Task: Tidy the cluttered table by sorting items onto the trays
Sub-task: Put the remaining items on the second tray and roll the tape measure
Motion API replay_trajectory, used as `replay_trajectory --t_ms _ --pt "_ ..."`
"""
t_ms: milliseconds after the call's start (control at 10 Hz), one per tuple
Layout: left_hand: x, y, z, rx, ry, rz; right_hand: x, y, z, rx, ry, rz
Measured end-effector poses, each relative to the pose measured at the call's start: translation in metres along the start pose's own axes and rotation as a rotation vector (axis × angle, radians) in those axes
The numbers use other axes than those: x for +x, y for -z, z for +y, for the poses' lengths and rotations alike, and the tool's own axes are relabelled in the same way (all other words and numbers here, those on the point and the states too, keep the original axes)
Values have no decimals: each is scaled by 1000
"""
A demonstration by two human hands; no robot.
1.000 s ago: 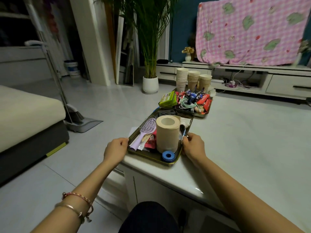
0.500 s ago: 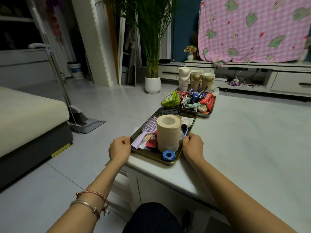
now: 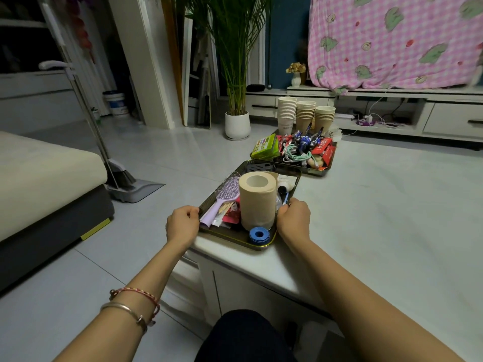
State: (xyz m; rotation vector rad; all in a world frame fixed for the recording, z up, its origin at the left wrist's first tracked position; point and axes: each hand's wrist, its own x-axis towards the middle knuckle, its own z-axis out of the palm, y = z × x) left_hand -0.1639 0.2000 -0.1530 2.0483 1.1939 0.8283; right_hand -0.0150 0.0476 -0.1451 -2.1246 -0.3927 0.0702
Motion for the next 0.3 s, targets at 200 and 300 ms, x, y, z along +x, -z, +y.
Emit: replay_trajectory --t_ms 200,300 --pt "3 1 1 -17 56 -3 0 9 0 -3 39 -99" --pt "-3 5 3 -117 125 -9 -1 31 -2 187 -11 -168"
